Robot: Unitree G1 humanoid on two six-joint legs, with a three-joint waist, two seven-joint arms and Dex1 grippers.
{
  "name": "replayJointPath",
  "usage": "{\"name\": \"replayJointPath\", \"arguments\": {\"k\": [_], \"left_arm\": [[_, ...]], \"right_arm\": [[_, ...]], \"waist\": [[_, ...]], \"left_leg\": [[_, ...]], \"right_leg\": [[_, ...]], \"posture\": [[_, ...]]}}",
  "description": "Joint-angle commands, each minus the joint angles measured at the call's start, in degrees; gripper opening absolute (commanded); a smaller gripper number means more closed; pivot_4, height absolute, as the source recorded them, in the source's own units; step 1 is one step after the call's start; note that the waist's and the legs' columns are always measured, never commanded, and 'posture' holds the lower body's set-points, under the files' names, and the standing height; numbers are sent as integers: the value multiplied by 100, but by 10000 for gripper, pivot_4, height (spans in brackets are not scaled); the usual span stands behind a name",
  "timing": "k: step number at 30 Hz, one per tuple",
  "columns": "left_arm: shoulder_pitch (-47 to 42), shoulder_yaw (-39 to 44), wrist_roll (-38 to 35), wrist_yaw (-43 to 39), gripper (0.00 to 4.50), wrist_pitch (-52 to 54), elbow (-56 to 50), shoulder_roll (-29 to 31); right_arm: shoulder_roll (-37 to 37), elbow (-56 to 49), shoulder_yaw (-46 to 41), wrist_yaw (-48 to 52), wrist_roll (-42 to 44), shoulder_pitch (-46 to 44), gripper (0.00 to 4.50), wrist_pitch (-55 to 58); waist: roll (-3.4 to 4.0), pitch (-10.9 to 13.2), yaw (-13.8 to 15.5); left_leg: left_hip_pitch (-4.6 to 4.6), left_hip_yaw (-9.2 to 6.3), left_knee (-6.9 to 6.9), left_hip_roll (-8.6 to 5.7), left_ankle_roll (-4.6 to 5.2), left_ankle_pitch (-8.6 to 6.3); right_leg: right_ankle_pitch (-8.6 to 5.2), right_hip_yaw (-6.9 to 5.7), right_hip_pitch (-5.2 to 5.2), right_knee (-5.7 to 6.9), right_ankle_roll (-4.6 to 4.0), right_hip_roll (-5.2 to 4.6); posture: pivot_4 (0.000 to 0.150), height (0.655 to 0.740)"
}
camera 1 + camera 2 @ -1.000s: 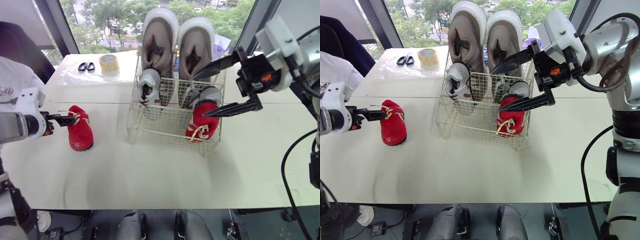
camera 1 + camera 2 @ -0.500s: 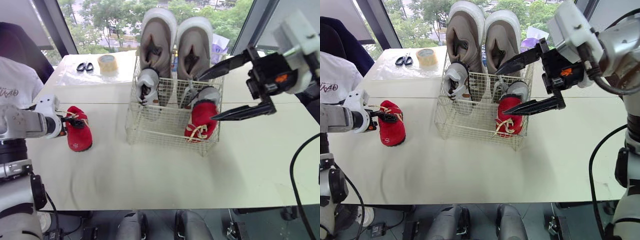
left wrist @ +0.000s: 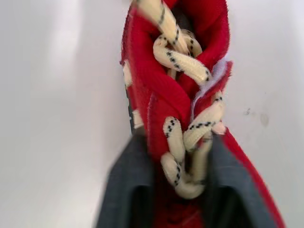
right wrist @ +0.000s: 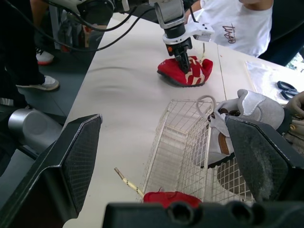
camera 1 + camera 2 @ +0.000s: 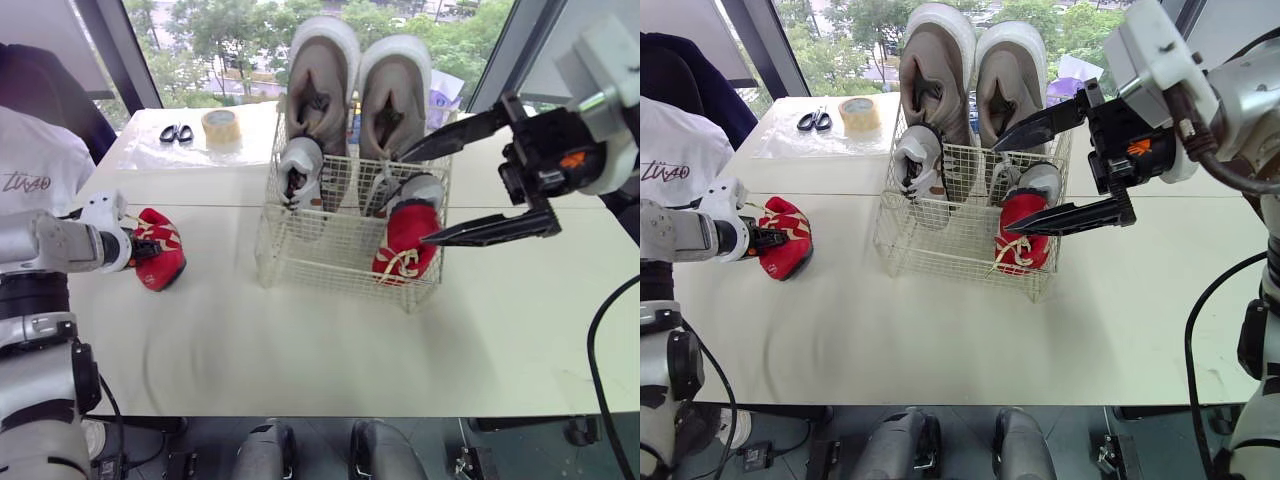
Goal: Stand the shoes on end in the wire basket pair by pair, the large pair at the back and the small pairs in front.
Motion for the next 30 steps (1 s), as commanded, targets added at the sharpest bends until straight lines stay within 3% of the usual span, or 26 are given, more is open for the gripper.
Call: {"name": "replayJointPath", "arguments": {"k": [1,5,10,13,21,25,30], "left_arm": [[-54,674,-571,-382,2450,-877,-1488,-258],[401,1055,-1367,-750,2450,-1591,-3409,-950],[877,668,-1172,-125,2450,-2704,-5326,-1778],[1293,96,-957,-241,2450,-3253,-5915,-1953],[2253,-1120,270,-769,2450,-6061,-5421,-2782],[2678,-1762,1100,-645,2450,-7662,-4743,-3411],[3099,-2179,1821,-587,2450,-9139,-4031,-3710]], "right_arm": [[-84,0,-174,-18,-7,-14,45000,-137],[-8,198,-73,13,-131,-20,45000,-309],[140,551,187,131,-379,-192,45000,-581],[220,717,340,238,-505,-311,45000,-674],[520,1021,561,298,-784,-515,45000,-822],[558,1100,638,364,-982,-454,45000,-1017],[554,995,585,356,-958,-432,45000,-916]], "waist": [[-16,7,-12],[-23,6,-50],[-23,6,-59],[-23,6,-60],[-12,-1,-10],[-12,-2,-12],[-10,-3,-15]], "left_leg": [[-3,0,1,0,-1,1],[-5,7,-1,-3,-1,-2],[2,13,-8,-3,-1,-2],[5,11,-4,1,0,0],[7,12,7,2,20,-8],[7,13,8,1,43,-21],[7,13,9,3,55,-28]], "right_leg": [[1,1,0,-1,0,-3],[2,3,-1,-11,1,-20],[2,4,1,-11,1,-13],[7,4,2,-5,-7,4],[8,2,11,-7,-9,19],[8,2,13,-10,-9,18],[8,1,12,-10,-9,16]], "posture": [[1500,7400],[1500,7400],[1500,7400],[1500,7400],[1500,7400],[1500,7400],[1500,7400]]}}
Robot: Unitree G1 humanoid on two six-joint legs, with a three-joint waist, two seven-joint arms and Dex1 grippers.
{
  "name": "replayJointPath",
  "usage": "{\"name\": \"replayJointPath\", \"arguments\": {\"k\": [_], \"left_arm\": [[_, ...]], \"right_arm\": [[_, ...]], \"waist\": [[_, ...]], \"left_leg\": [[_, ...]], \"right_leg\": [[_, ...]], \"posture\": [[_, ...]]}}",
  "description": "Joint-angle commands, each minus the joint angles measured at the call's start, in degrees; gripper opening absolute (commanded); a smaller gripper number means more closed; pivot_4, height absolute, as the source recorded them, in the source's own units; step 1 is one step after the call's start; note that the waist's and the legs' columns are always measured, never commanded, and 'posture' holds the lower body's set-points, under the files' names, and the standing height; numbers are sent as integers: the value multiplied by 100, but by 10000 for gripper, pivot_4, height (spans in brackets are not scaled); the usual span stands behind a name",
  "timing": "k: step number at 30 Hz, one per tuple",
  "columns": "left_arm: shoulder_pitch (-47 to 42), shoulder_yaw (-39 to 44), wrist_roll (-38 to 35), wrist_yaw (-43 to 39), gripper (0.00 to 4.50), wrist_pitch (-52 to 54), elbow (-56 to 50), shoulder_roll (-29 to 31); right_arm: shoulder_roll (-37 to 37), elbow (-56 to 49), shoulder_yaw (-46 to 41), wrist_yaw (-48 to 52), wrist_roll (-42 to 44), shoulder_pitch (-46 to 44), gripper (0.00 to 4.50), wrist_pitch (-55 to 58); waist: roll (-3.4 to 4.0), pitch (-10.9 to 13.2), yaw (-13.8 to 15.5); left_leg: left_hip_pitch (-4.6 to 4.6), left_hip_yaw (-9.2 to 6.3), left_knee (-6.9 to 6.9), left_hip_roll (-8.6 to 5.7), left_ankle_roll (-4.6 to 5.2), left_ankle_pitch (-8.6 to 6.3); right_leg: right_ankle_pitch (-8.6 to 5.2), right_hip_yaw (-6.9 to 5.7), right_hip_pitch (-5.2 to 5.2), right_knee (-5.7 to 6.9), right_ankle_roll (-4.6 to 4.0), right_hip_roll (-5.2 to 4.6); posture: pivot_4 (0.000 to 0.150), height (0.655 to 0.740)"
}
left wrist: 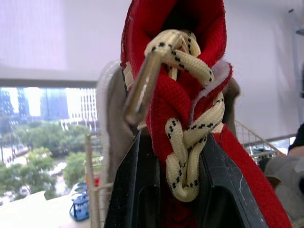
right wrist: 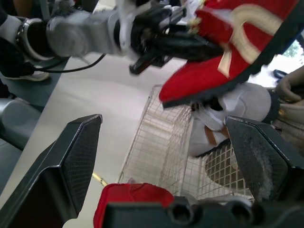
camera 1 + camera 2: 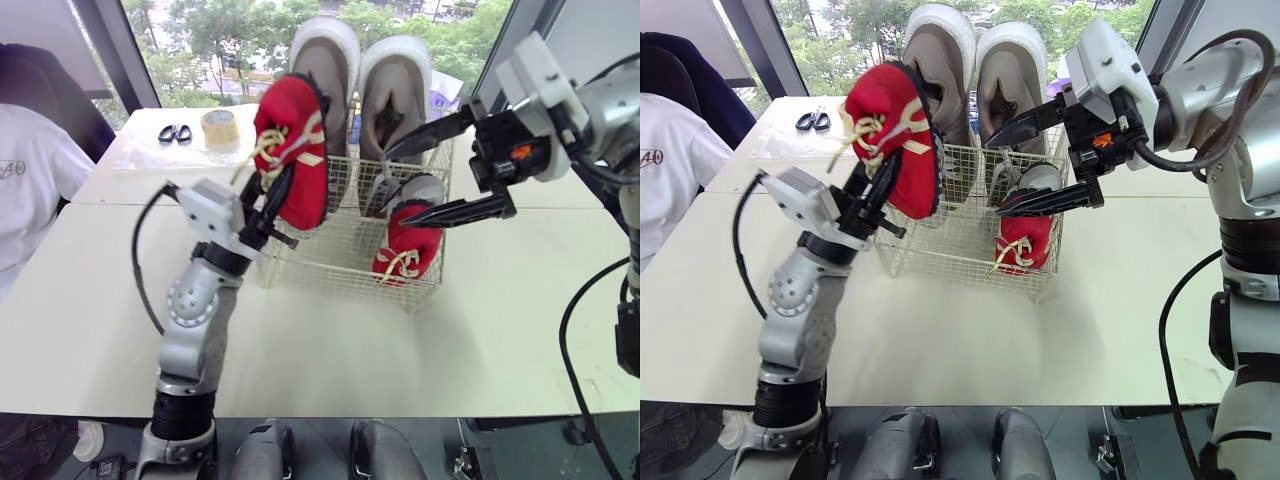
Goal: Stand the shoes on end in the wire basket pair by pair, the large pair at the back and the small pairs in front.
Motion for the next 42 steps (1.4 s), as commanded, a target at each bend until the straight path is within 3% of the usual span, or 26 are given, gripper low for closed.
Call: {"name": "replayJointPath", "arguments": {"k": [1,12,18,19,21,25,26,33,37,39,42], "left_arm": [[187,-225,472,46,2450,-1080,398,-100],[561,-304,1900,887,2450,-3881,1979,-259],[528,-271,2281,1361,2450,-4591,2787,-239],[558,-282,2293,1406,12999,-4606,2878,-235],[615,-293,2329,1475,20317,-4713,2989,-206],[825,-208,2326,1607,41904,-4518,2805,-152],[921,-170,2336,1627,44335,-4441,2695,-109],[1736,146,2253,1589,44335,-3659,1690,335],[2291,264,1806,1255,44335,-2821,989,718],[2516,287,1360,991,44335,-2325,688,911],[3019,387,93,192,44335,-971,-61,1570]], "right_arm": [[-30,-164,-151,-15,17,-94,45000,23],[-129,-349,-246,-103,55,27,45000,154],[-131,-344,-237,-119,27,26,45000,129],[-131,-339,-236,-115,23,25,45000,120],[-130,-318,-233,-103,15,20,45000,99],[-116,-258,-208,-78,-19,5,45000,30],[-113,-241,-203,-74,-35,8,45000,0],[-129,-240,-253,-80,-54,126,45000,-108],[-107,-182,-258,-99,-78,172,45000,-213],[-97,-168,-267,-105,-77,199,45000,-259],[-68,-121,-257,-121,-117,229,45000,-357]], "waist": [[3,-2,-3],[5,-3,-5],[5,-3,-4],[5,-3,-5],[5,-3,-6],[6,-3,-10],[6,-3,-10],[9,-5,-34],[14,-6,-54],[15,-7,-57],[18,-5,-64]], "left_leg": [[1,0,0,1,0,0],[0,-3,-1,3,4,-3],[-1,-3,-1,3,6,-5],[-1,-3,-2,3,6,-6],[-1,-3,-2,3,7,-6],[-1,-3,-3,4,7,-6],[-1,-3,-3,4,7,-6],[-1,-4,-8,6,5,-7],[-2,-6,-9,7,4,-8],[-2,-6,-10,7,4,-8],[-3,-8,-10,7,2,-9]], "right_leg": [[0,-1,0,1,0,0],[1,-7,-3,1,-2,-17],[1,-8,-5,0,-2,-23],[1,-9,-6,-1,-2,-24],[1,-9,-6,-1,-2,-24],[1,-9,-8,-1,-2,-26],[1,-9,-8,0,-2,-26],[1,-9,-13,0,-4,-28],[-8,-7,-14,0,-21,-29],[-9,-4,-16,0,-23,-29],[-11,-4,-17,-2,-26,-29]], "posture": [[1500,7400],[1500,7400],[1500,7400],[1500,7400],[1500,7400],[1500,7400],[1500,7400],[1500,7400],[1500,7400],[1500,7400],[1500,7400]]}}
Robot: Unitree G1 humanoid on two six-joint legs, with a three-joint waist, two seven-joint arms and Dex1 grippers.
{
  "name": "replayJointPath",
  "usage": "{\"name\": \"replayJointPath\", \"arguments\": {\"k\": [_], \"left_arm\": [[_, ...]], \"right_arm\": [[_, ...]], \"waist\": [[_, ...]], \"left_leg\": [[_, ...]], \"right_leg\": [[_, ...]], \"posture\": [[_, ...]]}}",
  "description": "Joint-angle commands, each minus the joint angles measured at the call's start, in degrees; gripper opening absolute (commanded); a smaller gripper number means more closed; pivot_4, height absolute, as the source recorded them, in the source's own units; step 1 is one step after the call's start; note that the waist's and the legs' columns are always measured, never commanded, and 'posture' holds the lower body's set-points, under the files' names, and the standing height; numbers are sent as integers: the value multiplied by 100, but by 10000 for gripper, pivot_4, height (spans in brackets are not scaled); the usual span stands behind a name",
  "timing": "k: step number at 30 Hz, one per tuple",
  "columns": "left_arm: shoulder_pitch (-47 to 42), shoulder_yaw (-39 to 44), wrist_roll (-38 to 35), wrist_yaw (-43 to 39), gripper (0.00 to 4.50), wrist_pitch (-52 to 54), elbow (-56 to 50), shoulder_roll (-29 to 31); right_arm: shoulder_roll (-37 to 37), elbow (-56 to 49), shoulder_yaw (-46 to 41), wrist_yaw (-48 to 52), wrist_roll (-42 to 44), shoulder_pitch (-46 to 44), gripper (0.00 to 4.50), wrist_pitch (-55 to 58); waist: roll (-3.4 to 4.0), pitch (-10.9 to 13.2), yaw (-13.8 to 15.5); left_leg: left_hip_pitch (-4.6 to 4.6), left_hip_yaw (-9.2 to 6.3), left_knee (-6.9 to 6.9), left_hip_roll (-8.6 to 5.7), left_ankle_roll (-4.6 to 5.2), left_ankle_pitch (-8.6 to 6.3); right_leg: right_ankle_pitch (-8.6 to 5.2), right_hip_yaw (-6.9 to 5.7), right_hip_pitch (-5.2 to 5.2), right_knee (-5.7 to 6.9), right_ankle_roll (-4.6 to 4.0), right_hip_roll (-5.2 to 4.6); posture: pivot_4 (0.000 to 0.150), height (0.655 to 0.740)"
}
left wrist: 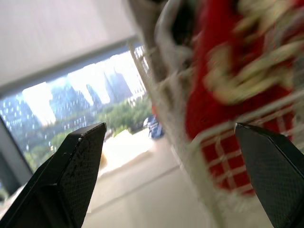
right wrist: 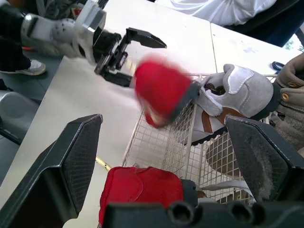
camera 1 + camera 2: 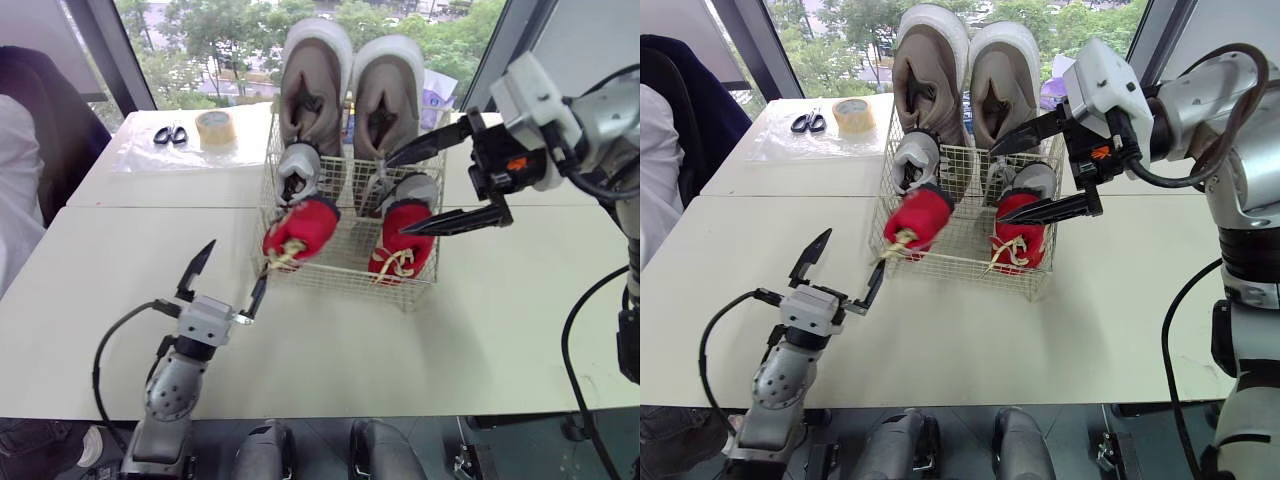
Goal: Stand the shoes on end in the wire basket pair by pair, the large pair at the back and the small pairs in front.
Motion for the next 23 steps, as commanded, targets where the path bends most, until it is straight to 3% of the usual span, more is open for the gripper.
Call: {"name": "replayJointPath", "arguments": {"k": [1,3,6,8,11,17,23], "left_arm": [[527,274,-1792,-986,44335,1881,-1156,871],[718,490,-2613,-1312,44335,2882,-1614,1422],[305,1712,-5179,-1689,44335,4808,-1984,2873],[-158,2269,-6007,-1980,44335,5323,-1781,3472],[-909,2659,-6301,-2653,44335,5808,-1186,4236],[-1445,2761,-6302,-3670,44335,6331,-767,4854],[-1897,2703,-6666,-4641,44335,7166,-504,5394]], "right_arm": [[-36,18,-252,-43,-49,-35,45000,-168],[-87,35,-289,-56,-53,-12,45000,-174],[-360,44,-498,-86,-27,93,45000,-100],[-495,27,-657,-141,61,115,45000,42],[-707,9,-1008,-291,295,141,45000,424],[-1044,-107,-1469,-545,480,594,45000,805],[-1198,-740,-2134,-1049,612,2102,45000,1081]], "waist": [[2,1,-11],[6,4,-36],[6,11,-27],[12,14,6],[16,15,6],[23,16,-83],[24,17,-80]], "left_leg": [[-1,0,-1,0,-1,-1],[-5,-2,-3,0,-3,-2],[-11,-12,-2,-1,-14,-3],[-14,-21,0,-1,-26,1],[-14,-16,0,-7,-26,2],[-11,6,-8,-4,-40,23],[-6,9,-13,0,-40,23]], "right_leg": [[-1,1,-3,0,-1,-1],[-2,1,-9,-2,-2,0],[-3,-3,-13,0,-4,-1],[-6,-9,-34,-1,-9,2],[-14,-16,-25,-7,-22,5],[-7,-15,-2,-6,16,29],[-11,-9,-3,-3,21,34]], "posture": [[1500,7400],[1500,7400],[1500,7400],[1500,7400],[1500,7400],[1500,7400],[1500,7400]]}}
